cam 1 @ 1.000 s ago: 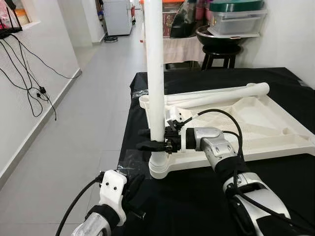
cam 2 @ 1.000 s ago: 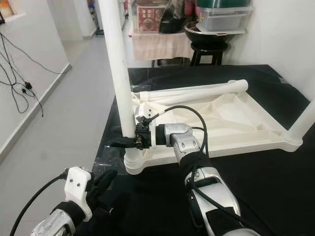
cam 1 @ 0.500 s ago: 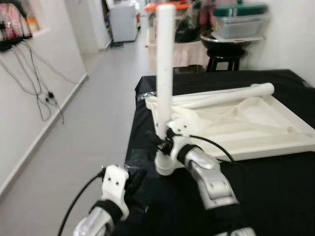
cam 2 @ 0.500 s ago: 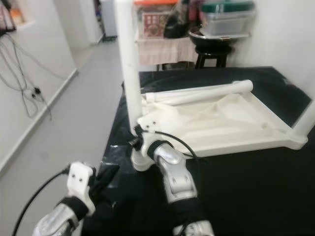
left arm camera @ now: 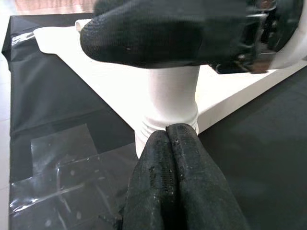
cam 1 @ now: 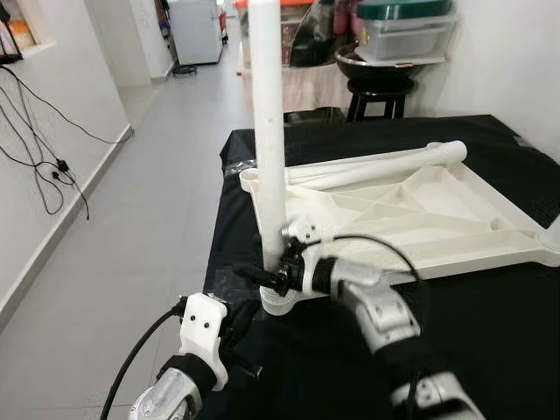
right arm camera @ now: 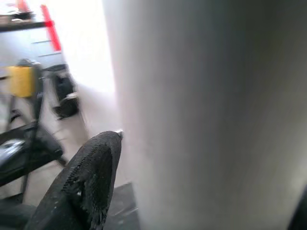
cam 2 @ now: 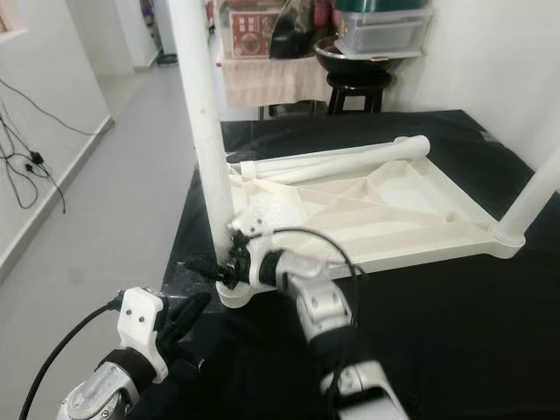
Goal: Building children table
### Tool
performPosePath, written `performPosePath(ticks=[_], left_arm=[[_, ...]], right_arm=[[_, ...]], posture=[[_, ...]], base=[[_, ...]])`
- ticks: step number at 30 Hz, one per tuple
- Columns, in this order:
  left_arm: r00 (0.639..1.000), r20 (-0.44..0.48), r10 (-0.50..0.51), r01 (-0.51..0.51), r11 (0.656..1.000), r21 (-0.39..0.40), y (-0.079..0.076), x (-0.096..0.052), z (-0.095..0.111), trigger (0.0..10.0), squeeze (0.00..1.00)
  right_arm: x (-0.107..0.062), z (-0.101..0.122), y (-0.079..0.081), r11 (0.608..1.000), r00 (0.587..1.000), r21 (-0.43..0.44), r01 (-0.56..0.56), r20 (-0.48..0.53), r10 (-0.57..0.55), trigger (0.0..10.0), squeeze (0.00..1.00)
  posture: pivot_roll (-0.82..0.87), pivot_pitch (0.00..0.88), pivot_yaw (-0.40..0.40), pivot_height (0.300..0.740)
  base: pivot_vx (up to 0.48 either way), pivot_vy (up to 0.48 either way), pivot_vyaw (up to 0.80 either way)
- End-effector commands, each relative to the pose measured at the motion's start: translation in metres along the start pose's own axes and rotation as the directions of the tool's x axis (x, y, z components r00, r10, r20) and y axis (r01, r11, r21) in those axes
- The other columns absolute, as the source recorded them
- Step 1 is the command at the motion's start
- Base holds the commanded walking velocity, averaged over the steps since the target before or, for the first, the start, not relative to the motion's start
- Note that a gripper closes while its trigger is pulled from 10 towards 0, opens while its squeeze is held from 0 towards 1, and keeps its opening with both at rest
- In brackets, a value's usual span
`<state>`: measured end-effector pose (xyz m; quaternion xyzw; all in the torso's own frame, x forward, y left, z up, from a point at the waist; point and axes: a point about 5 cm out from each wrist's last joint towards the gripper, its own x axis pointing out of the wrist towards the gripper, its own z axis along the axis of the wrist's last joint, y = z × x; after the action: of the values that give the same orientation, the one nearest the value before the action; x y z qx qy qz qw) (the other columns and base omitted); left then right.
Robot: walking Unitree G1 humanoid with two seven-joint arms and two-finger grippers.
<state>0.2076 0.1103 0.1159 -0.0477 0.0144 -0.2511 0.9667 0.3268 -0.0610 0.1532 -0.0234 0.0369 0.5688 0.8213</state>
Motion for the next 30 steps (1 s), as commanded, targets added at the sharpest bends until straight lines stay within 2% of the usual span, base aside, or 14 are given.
performPosePath(ticks=[1,4,6,8,9,19,22,23,24,25,26,28,29,30], left_arm=[[1.0,-0.016,0.005,-0.005,1.0,-0.011,0.001,0.0,-0.004,10.0,0.0],[1.0,-0.015,0.004,-0.004,1.0,-0.014,0.001,0.0,-0.003,10.0,0.0],[1.0,-0.013,0.003,-0.003,1.0,-0.017,0.0,0.0,-0.003,10.0,0.0],[1.0,-0.012,0.003,-0.003,1.0,-0.019,0.0,0.0,-0.002,10.0,0.0],[1.0,-0.012,0.002,-0.002,1.0,-0.02,0.0,0.0,-0.002,10.0,0.0],[1.0,-0.009,-0.003,0.003,1.0,-0.029,0.0,-0.002,0.0,10.0,0.0],[1.0,-0.007,-0.007,0.007,0.999,-0.034,-0.001,-0.003,0.001,10.0,0.0],[1.0,-0.006,-0.009,0.008,0.999,-0.036,0.0,-0.005,0.002,10.0,0.0],[1.0,-0.006,-0.009,0.008,0.999,-0.036,0.0,-0.005,0.002,10.0,0.0],[1.0,-0.003,-0.005,0.005,0.999,-0.033,0.001,-0.006,0.004,10.0,0.0],[1.0,-0.002,-0.004,0.004,0.999,-0.033,0.001,-0.006,0.004,10.0,0.0],[1.0,-0.002,-0.004,0.004,0.999,-0.033,0.001,-0.006,0.004,10.0,0.0],[1.0,-0.001,-0.003,0.003,0.999,-0.032,0.003,-0.006,0.005,10.0,0.0],[1.0,-0.002,-0.001,0.001,1.0,-0.029,0.004,-0.006,0.005,10.0,0.0]], right_arm=[[0.003,0.003,0.001,0.996,0.996,-0.004,-0.091,0.001,0.091,10.0,0.0],[0.004,0.006,-0.001,0.984,0.984,-0.015,-0.178,-0.01,0.178,10.0,0.0],[0.004,0.011,-0.005,0.949,0.948,-0.006,-0.315,-0.044,0.315,10.0,0.0],[0.004,0.012,-0.008,0.942,0.941,0.009,-0.334,-0.049,0.334,10.0,0.0],[0.005,0.013,-0.012,0.948,0.947,0.017,-0.316,-0.052,0.317,0.0,0.0],[-0.01,0.009,-0.021,0.971,0.972,0.04,-0.235,-0.011,0.235,0.0,0.0],[-0.017,0.002,-0.018,0.991,0.991,0.033,-0.126,-0.036,0.127,0.0,0.0],[-0.016,-0.006,-0.009,0.998,0.998,0.059,0.039,-0.041,-0.037,0.0,0.0],[-0.016,-0.006,-0.009,0.998,0.998,0.059,0.039,-0.041,-0.037,0.0,0.0],[-0.022,-0.039,0.012,0.869,0.868,0.078,0.488,-0.151,-0.473,0.0,0.0],[-0.028,-0.046,0.017,0.8,0.795,0.067,0.597,-0.185,-0.578,0.0,0.0],[-0.028,-0.046,0.017,0.8,0.795,0.067,0.597,-0.185,-0.578,0.0,0.0],[-0.026,-0.037,0.023,0.8,0.792,-0.01,0.6,-0.135,-0.596,0.0,0.0],[-0.023,-0.032,0.016,0.816,0.811,0.016,0.578,-0.125,-0.572,0.0,0.0]], posture=[[-0.03,0.0,0.029,0.74],[-0.03,0.0,0.029,0.74],[-0.02,0.0,0.03,0.74],[-0.02,0.0,0.032,0.74],[-0.02,0.0,0.035,0.74],[-0.04,0.016,0.048,0.74],[-0.04,0.021,0.045,0.74],[-0.03,0.031,0.031,0.74],[-0.03,0.031,0.031,0.74],[-0.05,0.044,0.029,0.74],[-0.05,0.044,0.029,0.74],[-0.05,0.044,0.029,0.74],[-0.06,0.056,0.052,0.74],[-0.08,0.047,0.06,0.74]], base=[[0.0,0.0,0.0],[0.0,0.0,0.0],[0.0,0.0,0.0],[0.0,0.0,0.0],[0.0,0.0,0.0],[0.0,0.0,0.0],[0.0,0.0,0.0],[0.0,0.0,0.0],[0.0,0.0,0.0],[0.0,0.0,0.0],[0.0,0.0,0.0],[0.0,0.0,0.0],[0.0,0.0,0.0],[0.0,0.0,0.0]])
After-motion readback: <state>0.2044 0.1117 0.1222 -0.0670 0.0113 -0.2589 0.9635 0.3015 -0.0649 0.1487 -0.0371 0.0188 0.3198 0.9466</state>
